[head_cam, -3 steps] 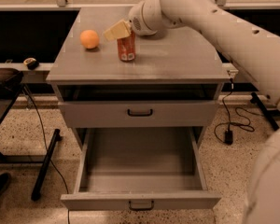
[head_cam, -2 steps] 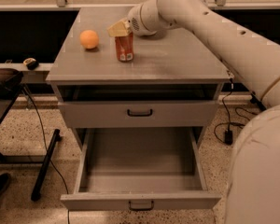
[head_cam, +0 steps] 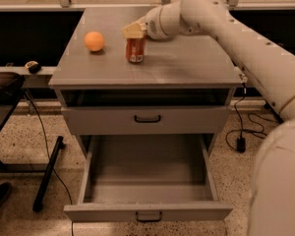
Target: Place coke can into middle drawer
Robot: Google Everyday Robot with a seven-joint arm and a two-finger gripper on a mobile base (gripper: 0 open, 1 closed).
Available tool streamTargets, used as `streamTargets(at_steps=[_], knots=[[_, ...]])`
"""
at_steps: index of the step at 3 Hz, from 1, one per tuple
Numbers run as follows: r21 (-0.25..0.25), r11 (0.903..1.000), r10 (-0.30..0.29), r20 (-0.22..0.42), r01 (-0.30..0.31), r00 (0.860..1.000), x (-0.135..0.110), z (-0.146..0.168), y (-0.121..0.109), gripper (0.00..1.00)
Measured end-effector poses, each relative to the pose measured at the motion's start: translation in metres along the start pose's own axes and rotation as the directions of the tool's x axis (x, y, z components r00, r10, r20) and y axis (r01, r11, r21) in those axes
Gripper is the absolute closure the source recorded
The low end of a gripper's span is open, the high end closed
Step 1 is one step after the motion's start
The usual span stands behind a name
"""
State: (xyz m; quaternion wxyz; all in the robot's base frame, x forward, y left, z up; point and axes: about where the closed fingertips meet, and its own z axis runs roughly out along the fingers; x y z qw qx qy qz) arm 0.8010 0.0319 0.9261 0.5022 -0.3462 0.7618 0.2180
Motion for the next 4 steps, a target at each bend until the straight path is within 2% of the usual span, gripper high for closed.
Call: streamTargets(at_steps=[1,2,3,4], knots=[[-0.200,0.9798,0.043,0.132,-0.016,0.990,0.003,-0.081,0.021,1.00],[-0.338,0.9333,-0.059,0.187,0.121,0.981,0.009,-0.149,0.086,1.00],[-0.309,0.8852,-0.313,0.157,0.347,0.937,0.031,-0.207,0.143,1.00],[-0.231,0.7568,-0.622,0.033,0.611,0.782,0.062,-0.218,0.182,1.00]])
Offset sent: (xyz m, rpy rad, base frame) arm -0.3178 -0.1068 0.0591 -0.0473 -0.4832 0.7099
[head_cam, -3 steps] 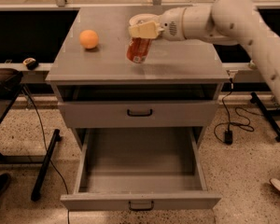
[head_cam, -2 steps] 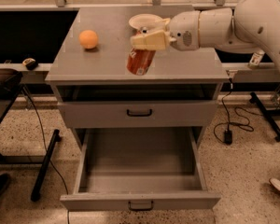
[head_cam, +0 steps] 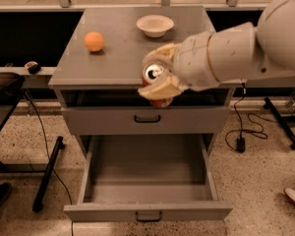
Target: Place coke can into middle drawer
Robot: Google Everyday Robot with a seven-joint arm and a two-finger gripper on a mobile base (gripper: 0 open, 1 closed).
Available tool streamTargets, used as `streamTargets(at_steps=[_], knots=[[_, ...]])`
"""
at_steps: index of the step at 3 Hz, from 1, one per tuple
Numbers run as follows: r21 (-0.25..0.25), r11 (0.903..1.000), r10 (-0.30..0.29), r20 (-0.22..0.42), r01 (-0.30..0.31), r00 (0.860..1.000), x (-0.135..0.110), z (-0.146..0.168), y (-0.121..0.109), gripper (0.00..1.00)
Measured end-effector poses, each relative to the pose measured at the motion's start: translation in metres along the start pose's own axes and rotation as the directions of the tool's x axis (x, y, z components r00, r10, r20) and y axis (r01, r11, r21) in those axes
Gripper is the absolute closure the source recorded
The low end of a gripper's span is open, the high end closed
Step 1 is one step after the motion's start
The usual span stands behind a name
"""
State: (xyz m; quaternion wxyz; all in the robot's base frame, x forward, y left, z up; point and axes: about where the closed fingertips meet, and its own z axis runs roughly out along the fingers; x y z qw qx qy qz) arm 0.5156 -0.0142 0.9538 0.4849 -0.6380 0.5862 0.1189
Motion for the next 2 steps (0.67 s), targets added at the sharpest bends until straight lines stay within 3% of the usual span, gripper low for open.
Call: streamTargets(at_steps=[1,2], knots=[[-0.058,0.9971,-0.053,-0.062,0.050,0.997,0.0165,0.0176,0.0359,1.00],[-0.066,0.9975,-0.028,-0.055,0.025,0.998,0.0241,0.0246,0.0393,1.00]])
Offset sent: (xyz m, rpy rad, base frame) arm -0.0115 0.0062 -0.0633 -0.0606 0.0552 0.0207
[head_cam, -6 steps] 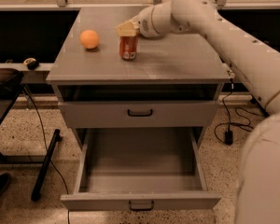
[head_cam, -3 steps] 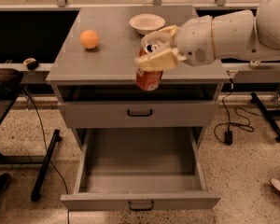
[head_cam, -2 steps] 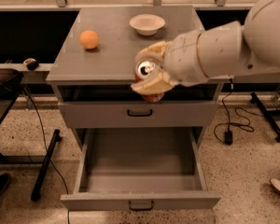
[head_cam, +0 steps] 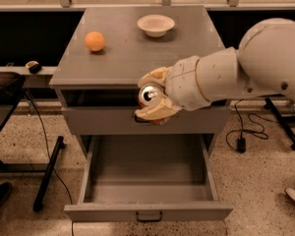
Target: Place coke can into middle drawer
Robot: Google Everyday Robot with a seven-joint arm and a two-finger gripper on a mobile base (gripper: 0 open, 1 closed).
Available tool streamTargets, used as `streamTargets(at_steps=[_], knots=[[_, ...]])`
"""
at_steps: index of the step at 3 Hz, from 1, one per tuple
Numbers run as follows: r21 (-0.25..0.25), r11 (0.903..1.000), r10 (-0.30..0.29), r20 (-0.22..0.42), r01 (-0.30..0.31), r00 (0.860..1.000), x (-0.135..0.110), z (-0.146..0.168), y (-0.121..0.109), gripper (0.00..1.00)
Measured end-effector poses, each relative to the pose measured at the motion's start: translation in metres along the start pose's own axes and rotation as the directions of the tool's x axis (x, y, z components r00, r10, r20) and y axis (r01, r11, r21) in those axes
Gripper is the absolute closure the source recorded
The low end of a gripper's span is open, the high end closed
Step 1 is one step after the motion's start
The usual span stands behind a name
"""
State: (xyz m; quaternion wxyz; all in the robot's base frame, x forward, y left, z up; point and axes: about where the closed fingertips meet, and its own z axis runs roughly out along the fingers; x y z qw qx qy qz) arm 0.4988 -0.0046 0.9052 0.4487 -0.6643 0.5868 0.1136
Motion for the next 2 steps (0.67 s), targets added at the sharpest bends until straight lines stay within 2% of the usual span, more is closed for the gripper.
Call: streamTargets(at_steps=[1,2], knots=[[-0.028,0.9914,0.129,0.028,-0.128,0.991,0.075,0.045,0.052,1.00],[-0.078,0.9822,0.169,-0.027,-0.171,0.985,0.154,0.091,0.119,1.00]])
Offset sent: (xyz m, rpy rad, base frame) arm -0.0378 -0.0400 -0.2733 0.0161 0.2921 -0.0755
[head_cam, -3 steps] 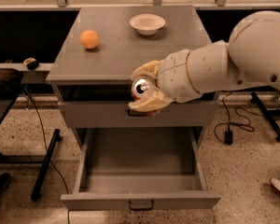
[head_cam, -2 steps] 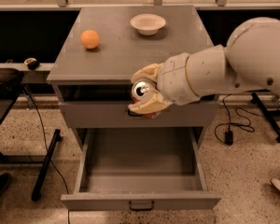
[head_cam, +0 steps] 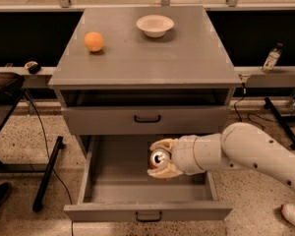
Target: Place coke can into middle drawer
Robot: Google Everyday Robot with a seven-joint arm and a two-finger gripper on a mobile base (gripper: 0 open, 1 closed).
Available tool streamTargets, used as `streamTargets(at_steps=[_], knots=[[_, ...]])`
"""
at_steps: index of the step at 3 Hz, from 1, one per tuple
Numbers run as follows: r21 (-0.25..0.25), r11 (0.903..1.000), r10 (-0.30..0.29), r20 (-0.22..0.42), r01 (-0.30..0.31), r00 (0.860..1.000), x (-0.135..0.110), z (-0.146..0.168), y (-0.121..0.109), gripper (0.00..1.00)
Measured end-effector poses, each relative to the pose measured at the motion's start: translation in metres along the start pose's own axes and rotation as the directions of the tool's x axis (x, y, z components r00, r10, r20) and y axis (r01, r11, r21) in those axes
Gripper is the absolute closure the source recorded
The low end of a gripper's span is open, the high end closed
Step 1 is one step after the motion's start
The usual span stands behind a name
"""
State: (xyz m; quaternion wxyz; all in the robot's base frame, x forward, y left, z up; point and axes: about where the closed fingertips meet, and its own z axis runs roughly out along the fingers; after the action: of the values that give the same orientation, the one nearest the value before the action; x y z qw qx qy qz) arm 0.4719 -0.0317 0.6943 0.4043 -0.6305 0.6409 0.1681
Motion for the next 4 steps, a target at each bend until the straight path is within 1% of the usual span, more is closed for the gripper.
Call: streamTargets(at_steps=[1,2,3,4], knots=[[0.001,1.0000,-0.001,0.000,0.001,1.000,0.000,0.001,0.000,1.00],[-0.031,0.9994,0.016,-0.007,-0.017,1.000,0.007,0.015,0.000,1.00],[-0.073,0.9927,0.097,0.004,-0.096,0.995,0.049,0.064,0.003,1.00],[-0.104,0.9675,0.231,-0.010,-0.231,0.973,0.121,0.133,0.032,1.00]])
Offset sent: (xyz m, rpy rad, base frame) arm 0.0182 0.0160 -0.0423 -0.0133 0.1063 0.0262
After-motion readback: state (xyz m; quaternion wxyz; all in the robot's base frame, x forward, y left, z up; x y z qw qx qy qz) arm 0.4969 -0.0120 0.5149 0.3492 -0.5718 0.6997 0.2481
